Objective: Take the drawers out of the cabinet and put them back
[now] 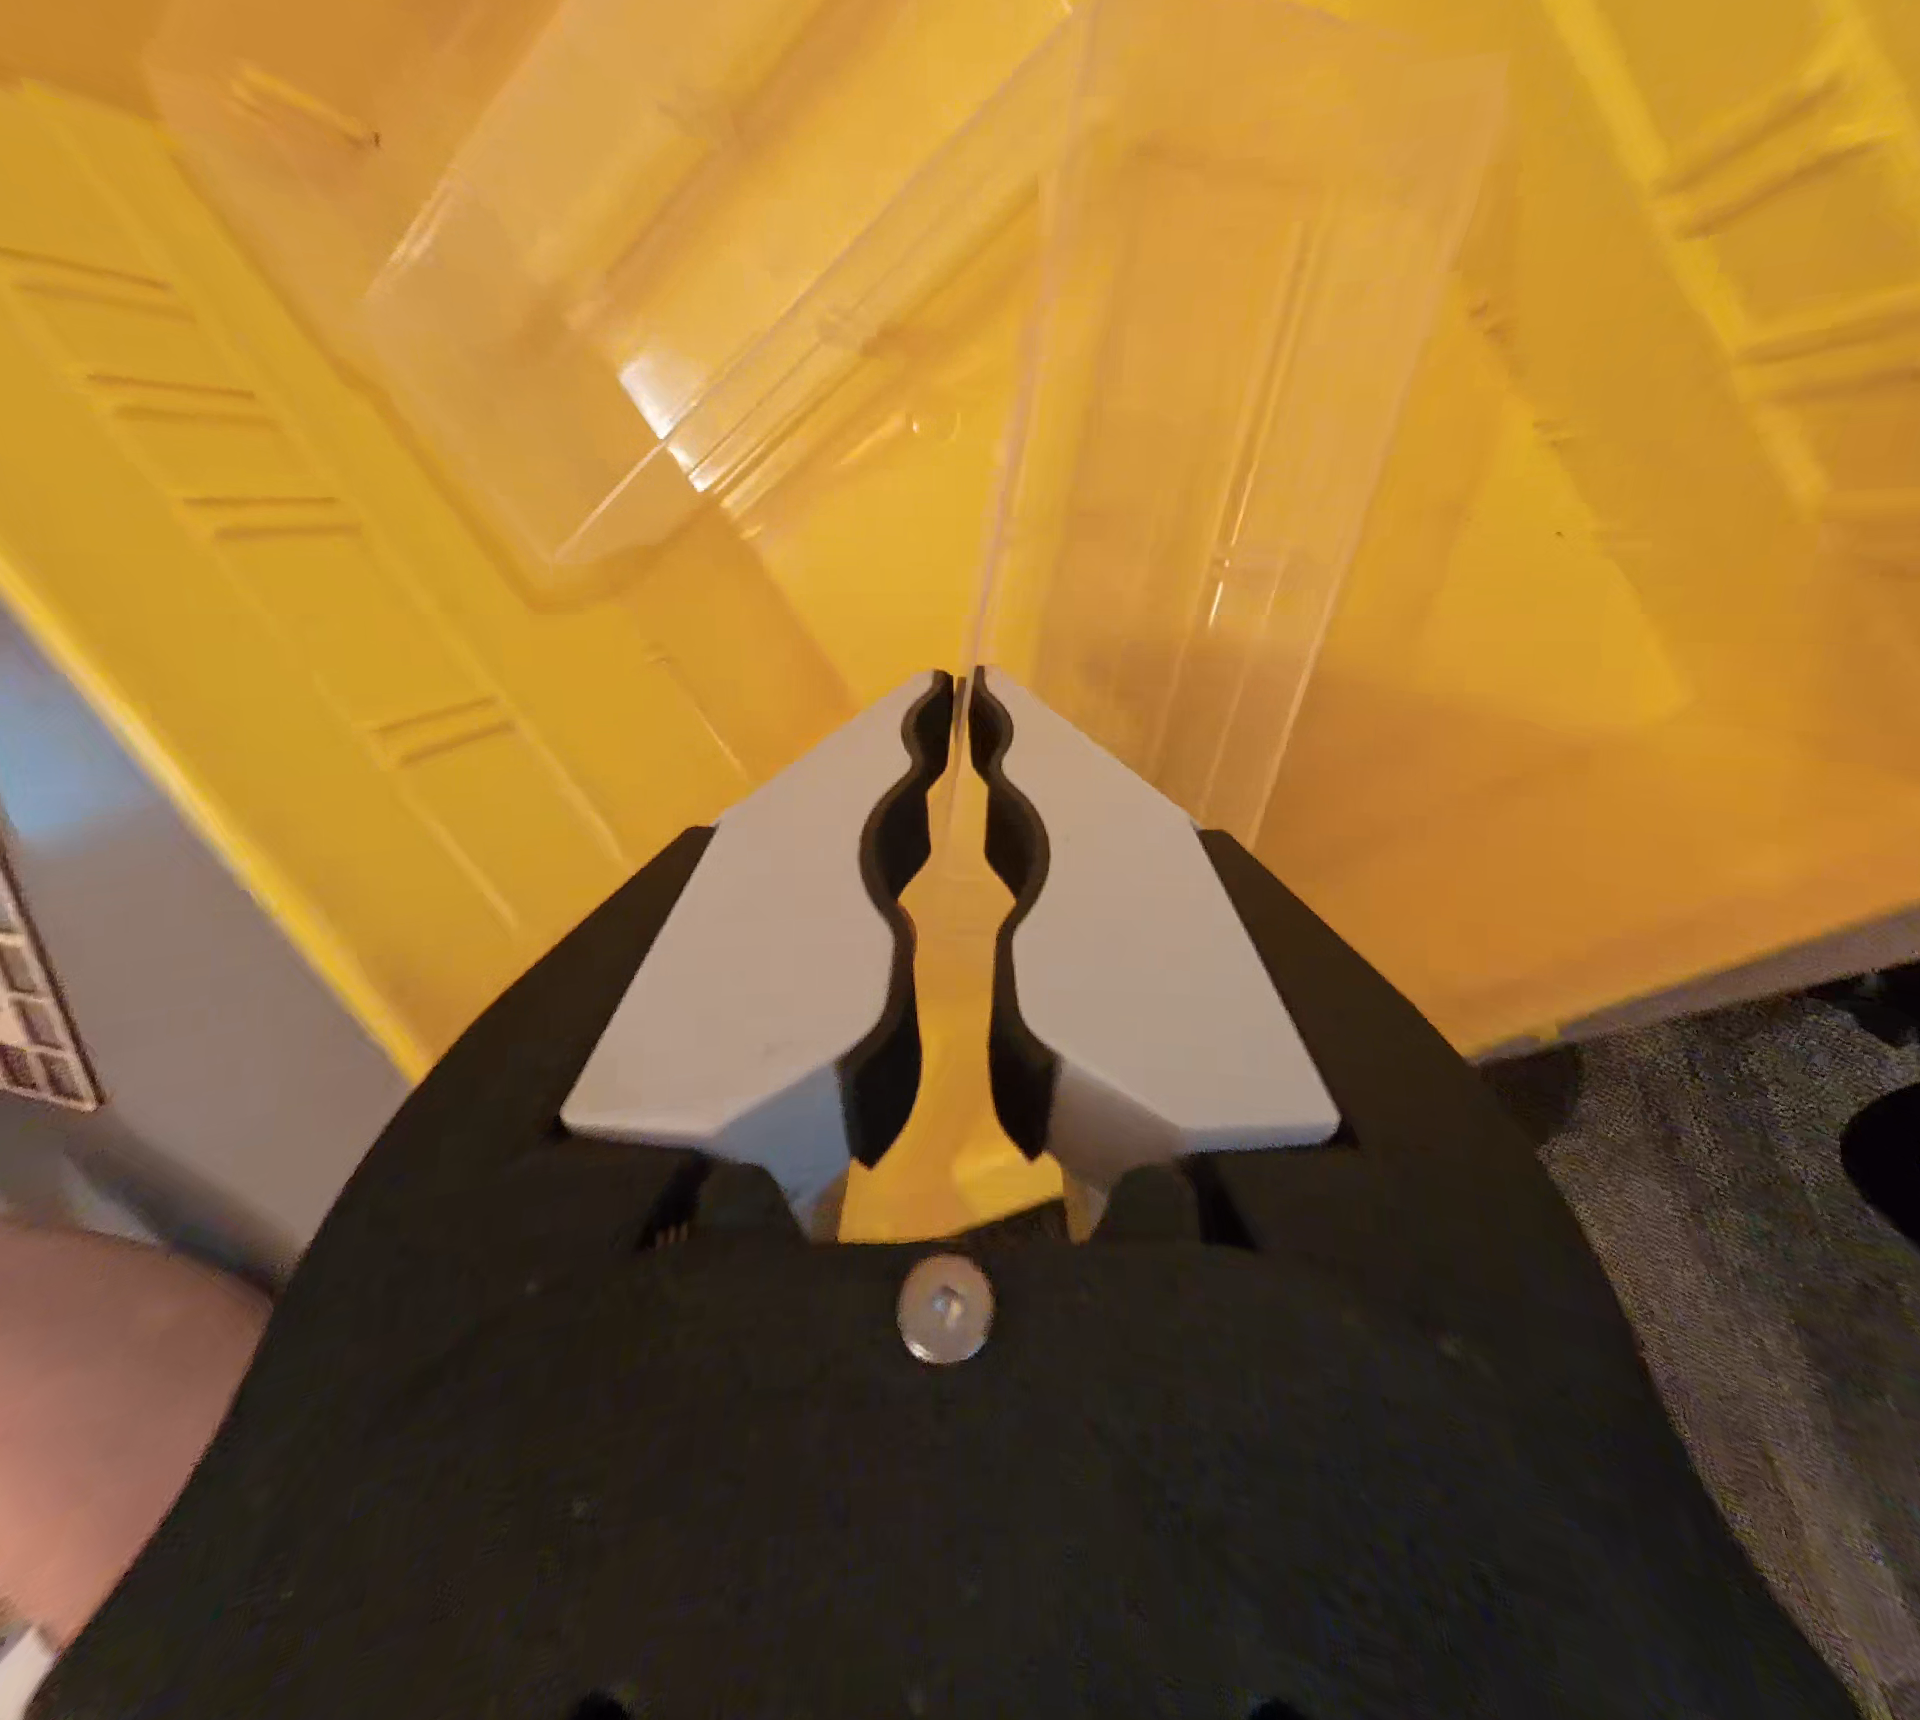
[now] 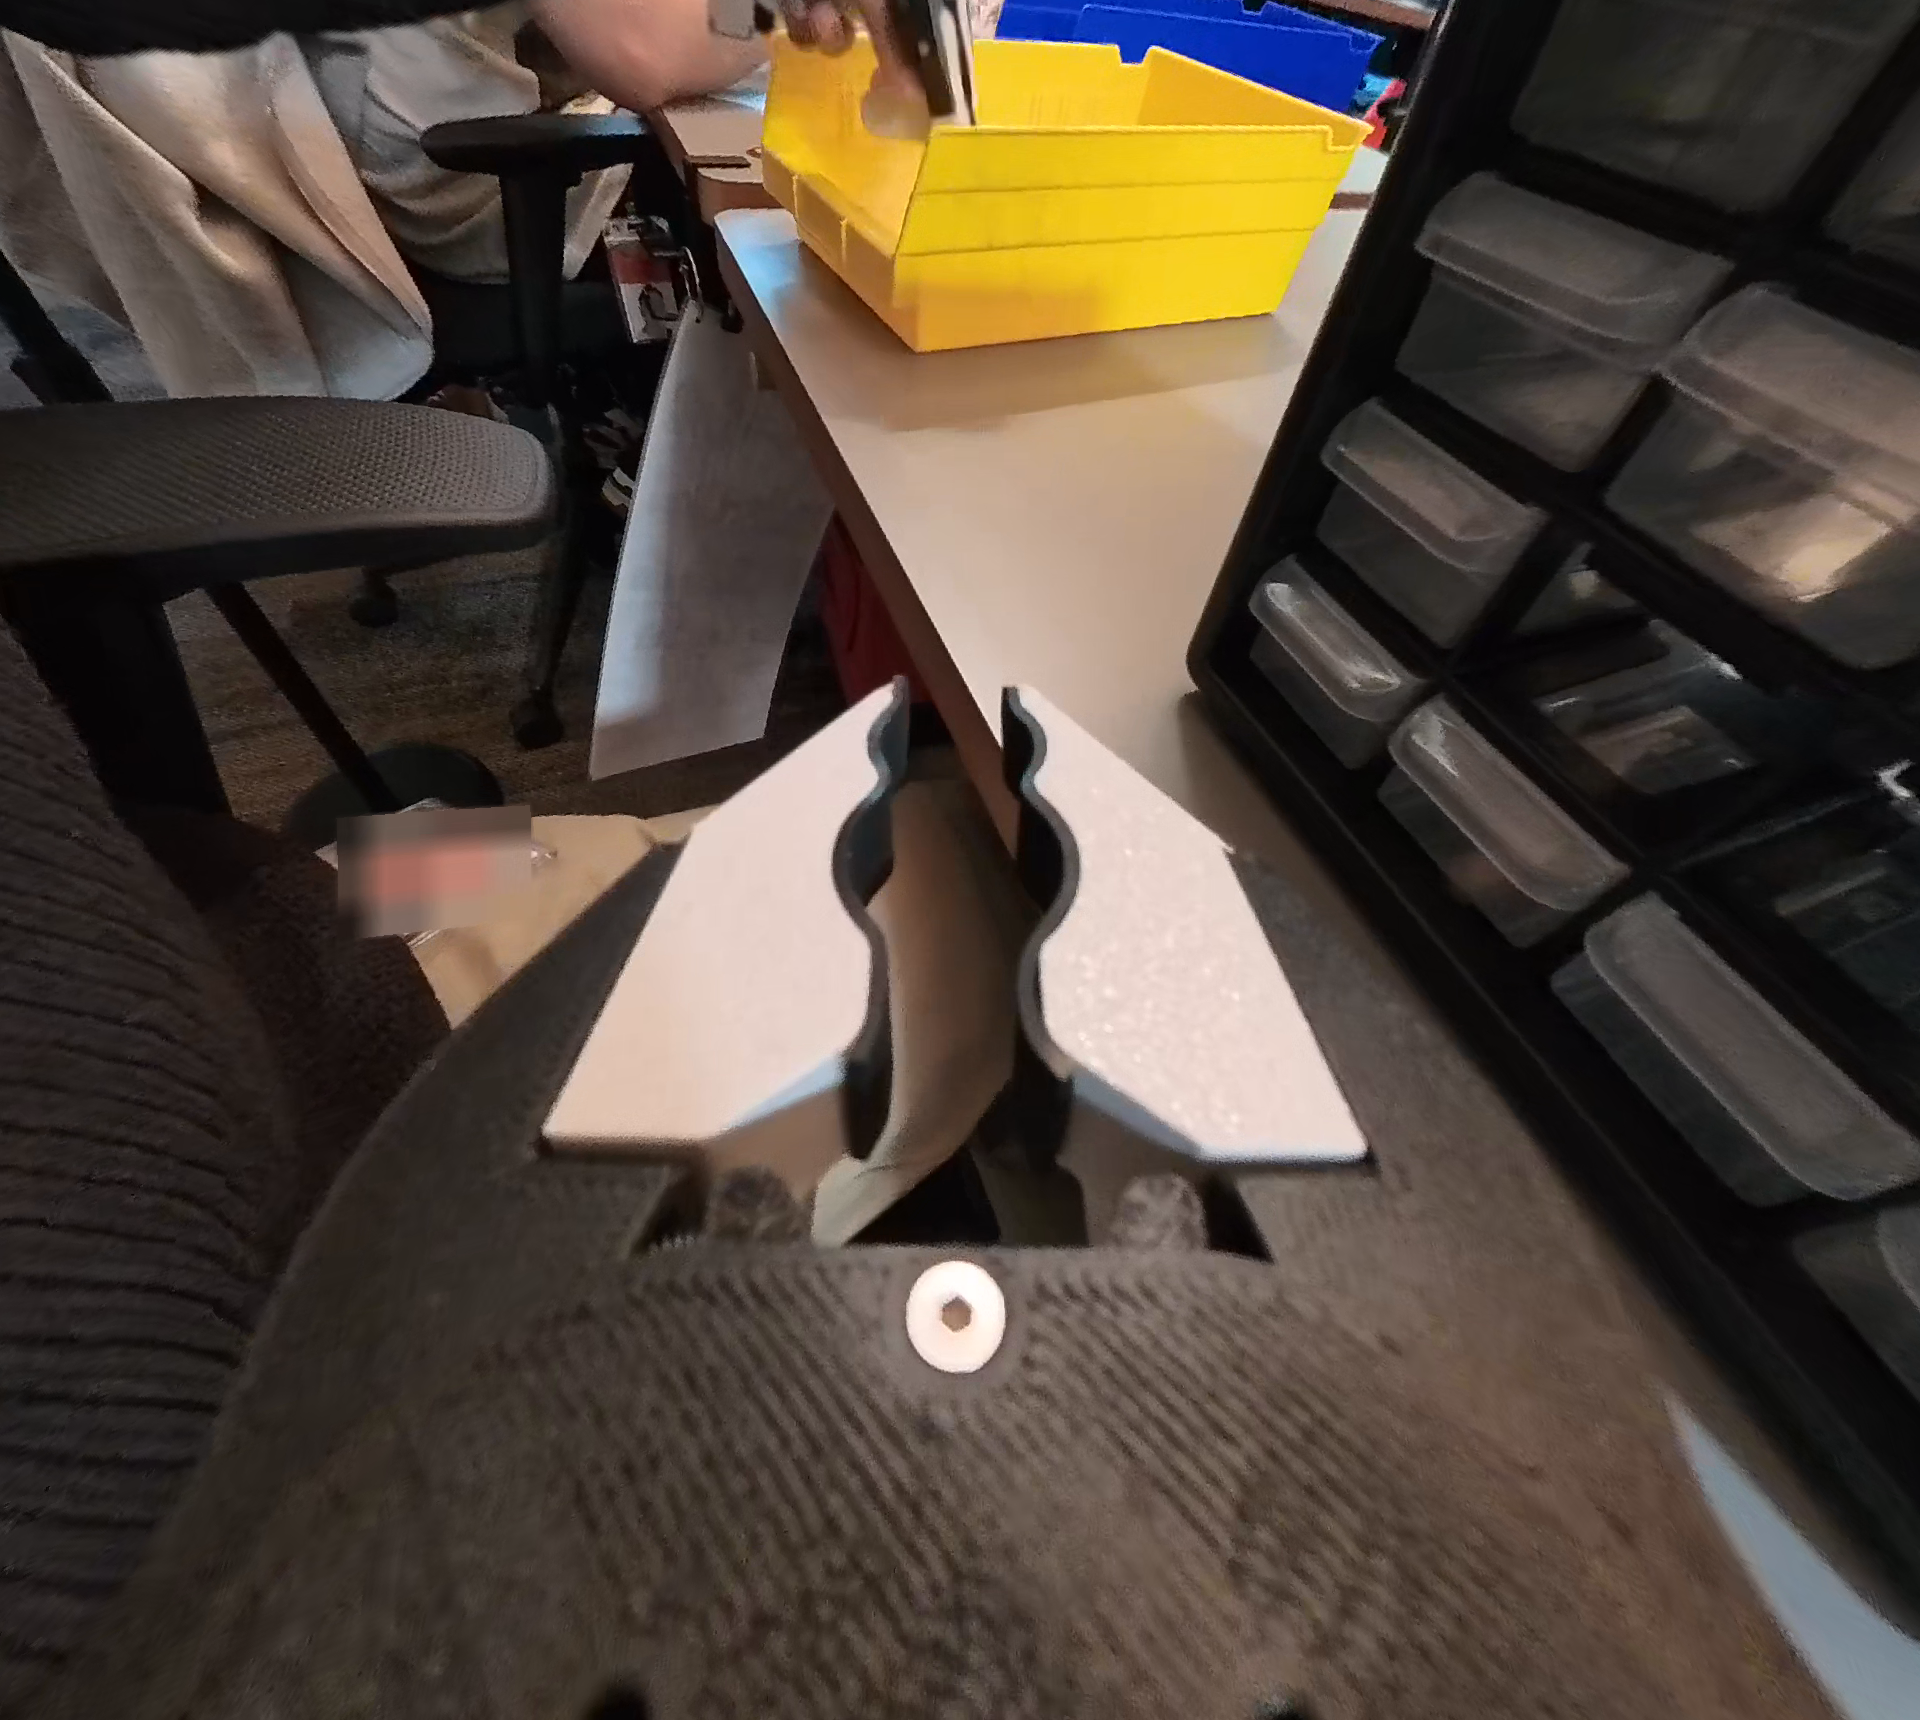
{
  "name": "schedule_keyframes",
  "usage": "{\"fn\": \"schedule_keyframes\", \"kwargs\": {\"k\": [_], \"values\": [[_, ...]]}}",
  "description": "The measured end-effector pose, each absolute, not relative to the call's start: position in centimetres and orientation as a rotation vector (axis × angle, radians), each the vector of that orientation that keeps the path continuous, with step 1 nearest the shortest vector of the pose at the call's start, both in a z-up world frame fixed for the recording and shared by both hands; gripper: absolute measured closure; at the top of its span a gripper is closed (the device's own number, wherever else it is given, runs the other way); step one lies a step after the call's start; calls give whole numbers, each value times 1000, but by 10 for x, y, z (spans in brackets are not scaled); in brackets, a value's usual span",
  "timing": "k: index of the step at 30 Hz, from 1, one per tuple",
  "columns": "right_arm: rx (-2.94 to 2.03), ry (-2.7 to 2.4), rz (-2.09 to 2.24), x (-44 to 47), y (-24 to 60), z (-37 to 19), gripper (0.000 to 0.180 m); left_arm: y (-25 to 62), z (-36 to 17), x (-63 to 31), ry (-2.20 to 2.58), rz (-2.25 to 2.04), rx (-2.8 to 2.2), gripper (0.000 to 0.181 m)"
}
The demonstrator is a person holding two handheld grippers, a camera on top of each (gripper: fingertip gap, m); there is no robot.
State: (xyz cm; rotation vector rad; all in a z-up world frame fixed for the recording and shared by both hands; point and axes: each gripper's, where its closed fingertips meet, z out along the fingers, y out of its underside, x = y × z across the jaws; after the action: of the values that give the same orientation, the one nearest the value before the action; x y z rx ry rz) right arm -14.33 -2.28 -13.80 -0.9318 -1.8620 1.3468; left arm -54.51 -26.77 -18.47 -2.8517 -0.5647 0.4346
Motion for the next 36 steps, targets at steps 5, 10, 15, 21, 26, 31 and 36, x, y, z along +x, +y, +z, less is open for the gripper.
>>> {"fn": "schedule_keyframes", "kwargs": {"k": [5,10,15,21,26,31,36], "values": [[-922,-1864,1349,-142,-24,-137,163,-269,-130,-532,-542,517,-2745,181],[-950,-1802,1284,-147,-19,-126,159,-238,-53,-489,-538,625,-2467,181],[-993,-1639,1162,-147,-15,-92,141,-147,-6,-377,-391,572,-2172,181],[-782,-1736,1327,-112,-82,-50,143,-60,-15,-211,-192,434,-1912,181],[-748,-1815,912,-114,-76,-63,134,-25,-40,-157,-237,333,-1863,181],[-654,-1846,343,-120,-40,-94,132,-3,-62,-144,-330,235,-1870,181],[-617,-1861,89,-123,-19,-116,161,9,-75,-142,-402,143,-1879,181]]}}
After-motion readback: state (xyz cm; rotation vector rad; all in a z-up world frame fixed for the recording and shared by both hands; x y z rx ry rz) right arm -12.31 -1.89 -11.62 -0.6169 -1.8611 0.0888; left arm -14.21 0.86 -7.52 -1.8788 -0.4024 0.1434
